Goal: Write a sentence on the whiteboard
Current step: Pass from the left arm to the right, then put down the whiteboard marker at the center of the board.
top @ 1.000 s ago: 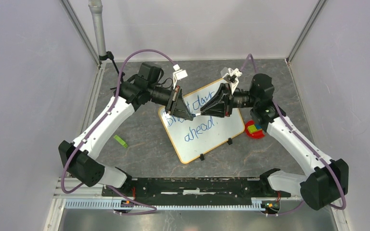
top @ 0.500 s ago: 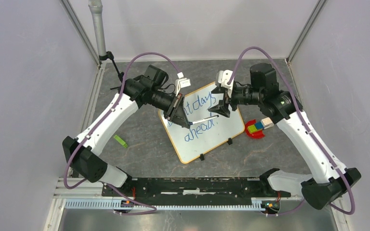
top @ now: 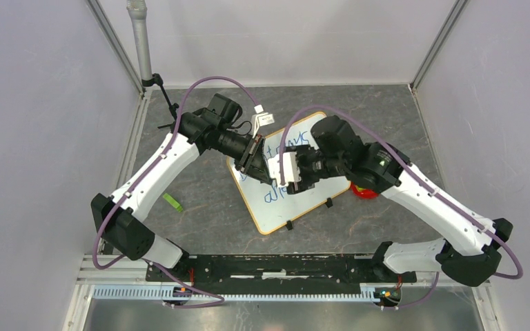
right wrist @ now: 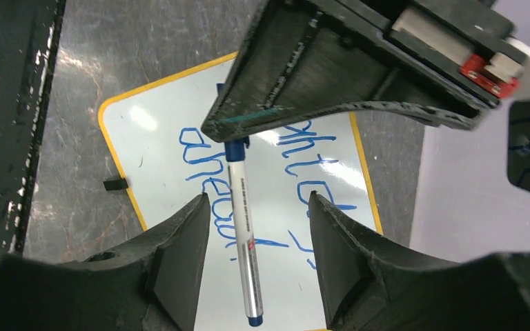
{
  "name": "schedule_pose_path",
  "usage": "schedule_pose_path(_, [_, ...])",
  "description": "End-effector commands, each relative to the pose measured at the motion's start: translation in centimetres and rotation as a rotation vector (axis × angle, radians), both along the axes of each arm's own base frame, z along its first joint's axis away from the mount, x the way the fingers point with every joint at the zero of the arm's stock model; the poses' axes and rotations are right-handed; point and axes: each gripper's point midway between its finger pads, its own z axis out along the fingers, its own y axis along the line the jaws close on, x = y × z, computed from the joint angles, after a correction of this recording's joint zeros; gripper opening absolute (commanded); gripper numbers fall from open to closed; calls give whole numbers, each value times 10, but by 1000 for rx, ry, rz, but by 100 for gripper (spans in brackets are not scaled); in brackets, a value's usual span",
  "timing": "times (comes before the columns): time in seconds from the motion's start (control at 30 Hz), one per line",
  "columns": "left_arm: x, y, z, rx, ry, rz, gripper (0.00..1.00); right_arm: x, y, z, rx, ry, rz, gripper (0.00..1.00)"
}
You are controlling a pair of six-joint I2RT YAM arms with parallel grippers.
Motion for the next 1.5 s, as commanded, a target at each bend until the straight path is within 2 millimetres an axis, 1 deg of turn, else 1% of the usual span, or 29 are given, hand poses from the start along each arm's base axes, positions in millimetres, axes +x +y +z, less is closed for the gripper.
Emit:
schedule_pose_path(0.0, [-7, -3, 13, -40, 39, -8, 2, 15, 1, -5, -80, -148, -68, 58])
schedule_pose_path(0.07, [-9, -3, 14, -45, 43, -10, 2, 14, 3, -11, -106, -173, -66, 55])
schedule_pose_path(0.23, [-11, -1, 13, -43, 52, -9, 2, 12, 2, -25, -157, -205, -64, 40])
schedule_pose_path(0.3, [-11, -1, 12, -42, 53, -10, 2, 15, 0, -26, -164, -220, -77, 29])
schedule_pose_path(0.33, [-11, -1, 11, -42, 53, -11, 2, 16, 0, -25, -164, -227, -84, 21])
schedule_pose_path(0.4, [-11, -1, 11, -47, 47, -13, 3, 22, -4, -19, -156, -254, -121, 8])
schedule_pose_path(0.43, [-11, -2, 12, -51, 44, -16, 9, 24, -5, -16, -149, -264, -138, 4])
schedule_pose_path(0.47, [-11, -2, 13, -59, 33, -20, 21, 27, -6, -12, -139, -273, -159, 1])
schedule_pose_path(0.57, [-4, 2, 14, -63, -25, 4, 56, 34, -14, -8, -108, -272, -217, 0])
schedule_pose_path(0.67, [4, 8, 16, -79, -94, 50, 79, 50, -27, -6, -61, -207, -288, 0])
schedule_pose_path(0.77, [17, 15, 21, -101, -162, 126, 100, 77, -52, -2, 6, -125, -378, 0])
schedule_pose_path(0.87, [33, 27, 27, -127, -218, 228, 100, 104, -77, -2, 59, -51, -459, 0])
schedule_pose_path(0.9, [38, 31, 30, -136, -226, 264, 100, 116, -89, -5, 69, -31, -498, 0])
schedule_pose_path(0.93, [44, 37, 36, -149, -245, 300, 100, 124, -97, -8, 87, 1, -517, 0])
schedule_pose_path(1.07, [64, 61, 51, -159, -320, 441, 100, 169, -150, -23, 147, 120, -676, 0])
schedule_pose_path(1.17, [77, 83, 60, -159, -367, 554, 100, 197, -188, -36, 190, 179, -802, 0])
schedule_pose_path(1.23, [86, 99, 58, -128, -389, 633, 100, 215, -210, -52, 202, 218, -877, 0])
schedule_pose_path(1.33, [98, 124, 48, -54, -423, 743, 100, 235, -241, -74, 216, 260, -977, 0])
schedule_pose_path(1.4, [100, 137, 43, -18, -438, 793, 100, 245, -253, -94, 213, 286, -1025, 0])
schedule_pose_path(1.47, [98, 145, 38, 15, -456, 810, 100, 254, -263, -114, 199, 302, -1068, 0])
